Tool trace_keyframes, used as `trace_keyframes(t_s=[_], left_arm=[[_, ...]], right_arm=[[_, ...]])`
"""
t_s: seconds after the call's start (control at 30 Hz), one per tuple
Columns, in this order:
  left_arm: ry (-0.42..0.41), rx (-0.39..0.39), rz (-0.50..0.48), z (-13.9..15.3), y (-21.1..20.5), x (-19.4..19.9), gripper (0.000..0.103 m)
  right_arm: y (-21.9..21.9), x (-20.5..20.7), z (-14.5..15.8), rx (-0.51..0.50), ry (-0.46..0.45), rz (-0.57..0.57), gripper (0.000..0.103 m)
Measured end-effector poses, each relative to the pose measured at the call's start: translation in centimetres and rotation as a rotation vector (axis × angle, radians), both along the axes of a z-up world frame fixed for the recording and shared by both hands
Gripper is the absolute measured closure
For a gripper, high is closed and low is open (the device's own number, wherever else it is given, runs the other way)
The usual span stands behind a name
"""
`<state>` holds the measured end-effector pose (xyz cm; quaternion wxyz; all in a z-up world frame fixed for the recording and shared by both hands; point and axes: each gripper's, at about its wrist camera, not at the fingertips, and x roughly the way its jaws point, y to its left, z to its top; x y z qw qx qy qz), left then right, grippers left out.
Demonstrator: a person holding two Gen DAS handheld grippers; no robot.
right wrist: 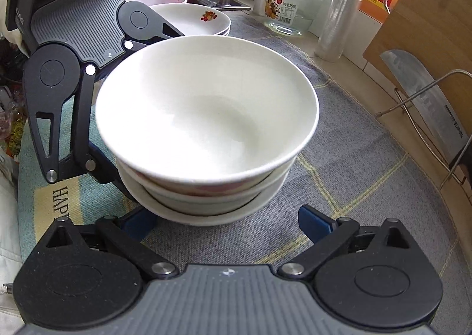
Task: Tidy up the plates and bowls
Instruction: 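Close both tools on the rim of the three-bowl stack, then lift and carry the bowl stack with both tools over the white plate stack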
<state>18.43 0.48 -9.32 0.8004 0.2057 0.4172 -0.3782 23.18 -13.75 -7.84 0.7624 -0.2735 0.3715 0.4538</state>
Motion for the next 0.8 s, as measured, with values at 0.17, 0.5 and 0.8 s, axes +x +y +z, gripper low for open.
trace_keyframes(t_s=[0.17,0.5,0.8], left_arm=[[0.002,0.012,-0.048,0.3,0.0,0.2,0.012],[0.07,-0.037,-0.119,1.0,0.2,1.2,0.017],[0.092,-0.046,-0.164,1.1,0.2,1.9,0.018]], right_arm=[[0.3,-0.1,0.4,-0.013,0.006,0.061,0.01],[0.6,-0.4,0.8,-0.025,0.032,0.133,0.022],[0.7,0.1,1.0,-0.021,0.059,0.127,0.023]])
